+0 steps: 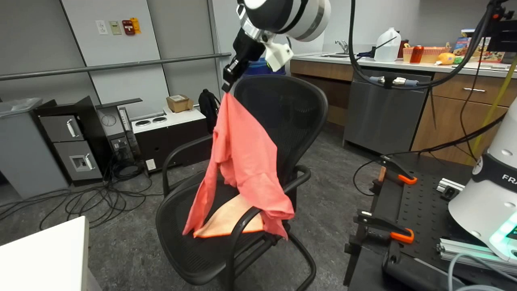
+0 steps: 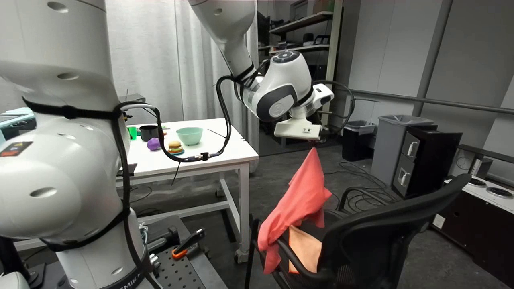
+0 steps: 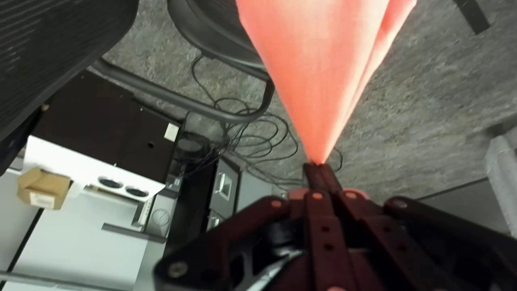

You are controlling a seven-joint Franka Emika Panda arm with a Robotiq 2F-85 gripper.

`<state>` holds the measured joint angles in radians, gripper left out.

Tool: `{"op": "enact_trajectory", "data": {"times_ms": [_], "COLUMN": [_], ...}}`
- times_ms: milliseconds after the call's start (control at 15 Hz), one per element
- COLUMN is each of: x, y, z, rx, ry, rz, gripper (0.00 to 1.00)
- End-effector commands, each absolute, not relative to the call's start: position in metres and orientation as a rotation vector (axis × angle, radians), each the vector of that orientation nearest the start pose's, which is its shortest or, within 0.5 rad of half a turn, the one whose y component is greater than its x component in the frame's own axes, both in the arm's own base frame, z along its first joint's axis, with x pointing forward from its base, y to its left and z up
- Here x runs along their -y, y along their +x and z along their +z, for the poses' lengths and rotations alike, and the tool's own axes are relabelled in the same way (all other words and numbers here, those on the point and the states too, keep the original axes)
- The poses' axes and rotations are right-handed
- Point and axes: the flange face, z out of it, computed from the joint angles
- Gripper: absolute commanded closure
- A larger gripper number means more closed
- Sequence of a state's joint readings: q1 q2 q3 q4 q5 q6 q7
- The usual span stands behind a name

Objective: Put the orange cloth on the chair head rest

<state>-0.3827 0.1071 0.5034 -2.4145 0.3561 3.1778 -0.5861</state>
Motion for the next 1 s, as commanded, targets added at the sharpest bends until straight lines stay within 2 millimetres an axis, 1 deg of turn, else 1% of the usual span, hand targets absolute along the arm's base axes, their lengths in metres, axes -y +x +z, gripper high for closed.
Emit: {"op": "enact_trajectory", "data": {"times_ms": [0, 133, 267, 400, 667, 933], "x": [-0.026, -0.015, 0.004, 0.027, 0.081, 0.136], "y": [0.529, 0.528, 0.523, 0.513, 0.484, 0.448], "z": [0.398, 0.422, 0.445, 0.467, 0.506, 0.541], "rx": [0.415, 0.363, 0.301, 0.229, 0.064, -0.136], "ry": [-2.916, -2.913, -2.92, -2.928, -2.934, -2.92], "rz": [-1.179, -1.206, -1.248, -1.287, -1.389, -1.517], "gripper": [1.0, 1.0, 1.0, 1.0, 1.0, 1.0]}}
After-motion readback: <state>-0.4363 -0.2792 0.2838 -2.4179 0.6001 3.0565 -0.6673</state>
